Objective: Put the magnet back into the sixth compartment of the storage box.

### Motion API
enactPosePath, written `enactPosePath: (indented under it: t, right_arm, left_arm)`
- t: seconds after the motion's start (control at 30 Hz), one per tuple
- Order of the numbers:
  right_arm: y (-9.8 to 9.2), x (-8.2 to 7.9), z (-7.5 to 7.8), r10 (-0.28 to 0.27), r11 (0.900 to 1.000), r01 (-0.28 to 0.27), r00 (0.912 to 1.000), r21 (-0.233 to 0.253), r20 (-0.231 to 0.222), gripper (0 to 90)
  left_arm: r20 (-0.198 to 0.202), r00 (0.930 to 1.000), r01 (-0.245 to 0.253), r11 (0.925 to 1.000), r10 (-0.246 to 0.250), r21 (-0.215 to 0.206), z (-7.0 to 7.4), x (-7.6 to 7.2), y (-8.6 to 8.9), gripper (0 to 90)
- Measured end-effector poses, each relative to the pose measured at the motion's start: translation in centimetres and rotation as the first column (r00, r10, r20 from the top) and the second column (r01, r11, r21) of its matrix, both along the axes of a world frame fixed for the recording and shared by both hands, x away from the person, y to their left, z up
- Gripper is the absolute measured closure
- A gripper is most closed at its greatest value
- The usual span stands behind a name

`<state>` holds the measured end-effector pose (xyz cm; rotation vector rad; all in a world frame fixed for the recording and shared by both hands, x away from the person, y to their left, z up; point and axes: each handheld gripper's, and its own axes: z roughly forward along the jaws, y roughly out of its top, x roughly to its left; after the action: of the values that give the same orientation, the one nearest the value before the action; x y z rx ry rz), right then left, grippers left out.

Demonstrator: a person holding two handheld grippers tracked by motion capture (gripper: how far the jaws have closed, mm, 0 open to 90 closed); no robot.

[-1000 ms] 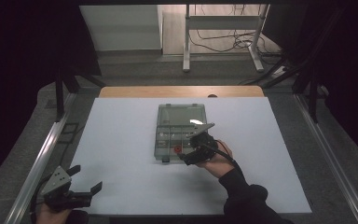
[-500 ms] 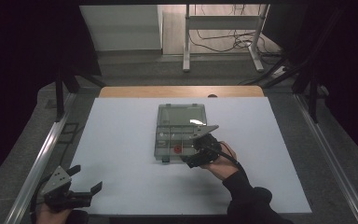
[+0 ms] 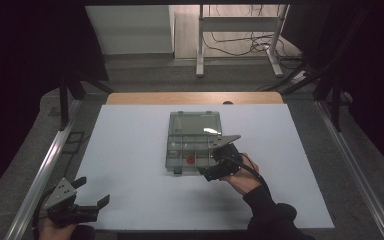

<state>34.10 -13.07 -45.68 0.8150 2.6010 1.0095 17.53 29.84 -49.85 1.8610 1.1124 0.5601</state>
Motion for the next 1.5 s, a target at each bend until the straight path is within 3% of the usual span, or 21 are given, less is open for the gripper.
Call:
enactPosePath:
  t: [0.27,0.6,1.5]
  right_arm:
    - [-0.6,-0.5,0.2,-0.014,1.0,0.014,0.9999,0.014,0.003,4.7]
    - [-1.5,-1.2,0.3,-0.029,0.999,0.028,0.9987,0.016,0.041,2.1]
    - [-3.8,-2.8,0.2,-0.058,0.998,0.057,0.9969,0.021,0.054,0.9]
  left_arm:
    - [0.0,1.0,0.0,1.0,0.0,-0.001,0.0,0.0,0.0,0.1]
    - [0.0,1.0,0.0,1.0,0.0,0.0,0.0,0.0,0.0,0.1]
    - [0.0,1.0,0.001,1.0,-0.001,0.002,0.0,0.0,0.0,0.1]
